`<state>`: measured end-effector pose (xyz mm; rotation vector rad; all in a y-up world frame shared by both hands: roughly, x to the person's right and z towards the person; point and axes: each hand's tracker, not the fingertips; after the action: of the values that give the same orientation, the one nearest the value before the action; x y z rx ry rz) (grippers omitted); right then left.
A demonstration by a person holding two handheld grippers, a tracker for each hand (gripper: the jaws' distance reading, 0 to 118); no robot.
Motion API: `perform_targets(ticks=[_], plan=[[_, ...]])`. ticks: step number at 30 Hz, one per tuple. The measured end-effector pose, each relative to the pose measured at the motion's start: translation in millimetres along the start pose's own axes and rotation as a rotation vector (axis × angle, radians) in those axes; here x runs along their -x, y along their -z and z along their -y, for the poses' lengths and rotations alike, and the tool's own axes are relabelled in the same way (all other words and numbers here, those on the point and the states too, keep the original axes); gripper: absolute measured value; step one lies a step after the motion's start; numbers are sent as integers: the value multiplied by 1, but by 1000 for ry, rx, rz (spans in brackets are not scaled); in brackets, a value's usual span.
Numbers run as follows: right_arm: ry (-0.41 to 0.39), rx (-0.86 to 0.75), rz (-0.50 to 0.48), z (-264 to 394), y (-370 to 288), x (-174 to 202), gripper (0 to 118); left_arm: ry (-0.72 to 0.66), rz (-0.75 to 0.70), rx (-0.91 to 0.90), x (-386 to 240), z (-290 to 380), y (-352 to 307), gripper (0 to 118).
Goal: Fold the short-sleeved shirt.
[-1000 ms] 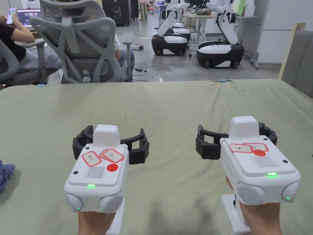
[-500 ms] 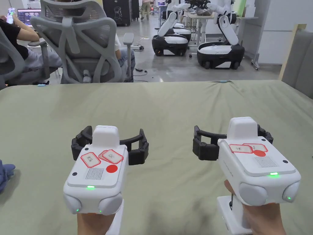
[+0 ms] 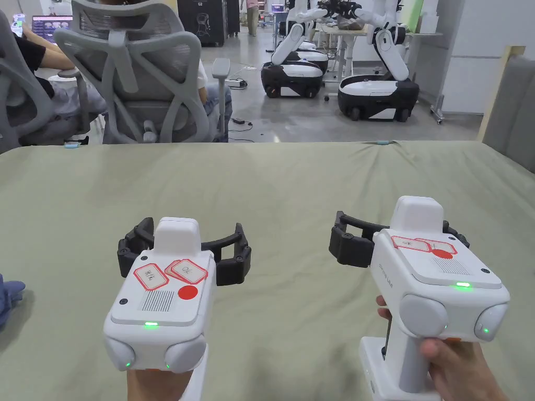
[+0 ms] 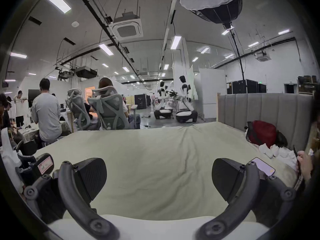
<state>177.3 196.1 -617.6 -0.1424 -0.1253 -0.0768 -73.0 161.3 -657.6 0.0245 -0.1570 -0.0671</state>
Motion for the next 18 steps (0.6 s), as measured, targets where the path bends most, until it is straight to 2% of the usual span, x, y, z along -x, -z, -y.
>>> perform_targets(ticks=[5,8,12,18], plan=[[-10,10,-29,-1,2,2,118,4,0,1,1,0,0,118],[-45,-16,37,1,2,6,118,10,-4,0,1,0,0,118],[-90,-24,74,2,3,7,118,1,-10,5,3,0,0,118],[-77,-34,41,-1,0,3,118,10,-8,6,2,2,1,118]])
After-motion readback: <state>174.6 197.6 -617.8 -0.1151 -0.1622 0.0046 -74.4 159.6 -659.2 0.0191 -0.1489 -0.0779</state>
